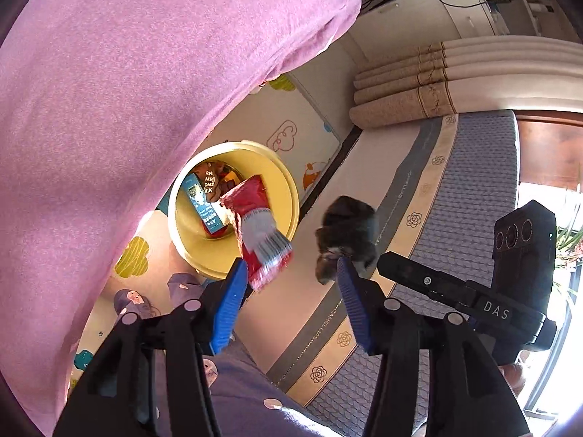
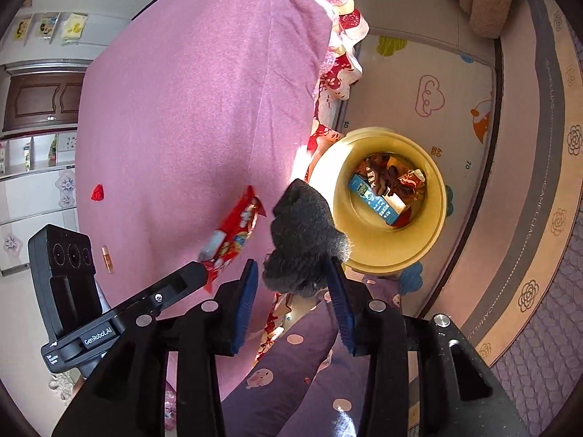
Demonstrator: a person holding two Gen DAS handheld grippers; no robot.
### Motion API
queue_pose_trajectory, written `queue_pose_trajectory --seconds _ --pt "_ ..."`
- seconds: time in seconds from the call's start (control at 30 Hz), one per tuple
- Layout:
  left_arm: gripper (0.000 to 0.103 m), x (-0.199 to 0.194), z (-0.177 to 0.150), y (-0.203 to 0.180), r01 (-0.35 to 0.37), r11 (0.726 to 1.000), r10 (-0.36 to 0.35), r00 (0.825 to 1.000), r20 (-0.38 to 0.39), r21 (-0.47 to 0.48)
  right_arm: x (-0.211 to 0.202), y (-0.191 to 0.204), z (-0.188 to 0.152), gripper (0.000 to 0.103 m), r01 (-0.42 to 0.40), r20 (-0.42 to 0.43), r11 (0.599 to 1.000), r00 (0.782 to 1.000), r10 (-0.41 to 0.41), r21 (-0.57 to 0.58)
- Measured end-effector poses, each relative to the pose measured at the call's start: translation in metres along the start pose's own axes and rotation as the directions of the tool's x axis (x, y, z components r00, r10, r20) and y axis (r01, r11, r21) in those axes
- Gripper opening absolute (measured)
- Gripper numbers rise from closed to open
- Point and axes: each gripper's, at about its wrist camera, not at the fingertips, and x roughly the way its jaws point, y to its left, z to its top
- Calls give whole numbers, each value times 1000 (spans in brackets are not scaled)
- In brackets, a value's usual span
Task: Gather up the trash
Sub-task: 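Open both grippers over the yellow basin to drop wrapper and sock, then move both tools back over the bed toward the red sock and perfume bottle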
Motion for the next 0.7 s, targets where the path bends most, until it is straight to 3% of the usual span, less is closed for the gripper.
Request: queue_pose_trajectory --seconds 0.13,0.33,0.53,0.7 --pt "55 6 3 -1 -9 1000 9 1000 -25 1 -5 -17 6 40 -11 -1 999 1000 11 40" --pt "57 -3 8 -2 -20 1000 20 1000 -1 -17 -7 -9 18 41 -29 -12 999 999 29 18" --pt "60 -38 14 7 -12 999 16 996 87 -50 -3 43 34 41 -40 -34 995 999 37 -93" --pt "60 -78 16 39 7 994 13 986 168 -113 14 106 36 41 -45 -65 978 997 33 -205"
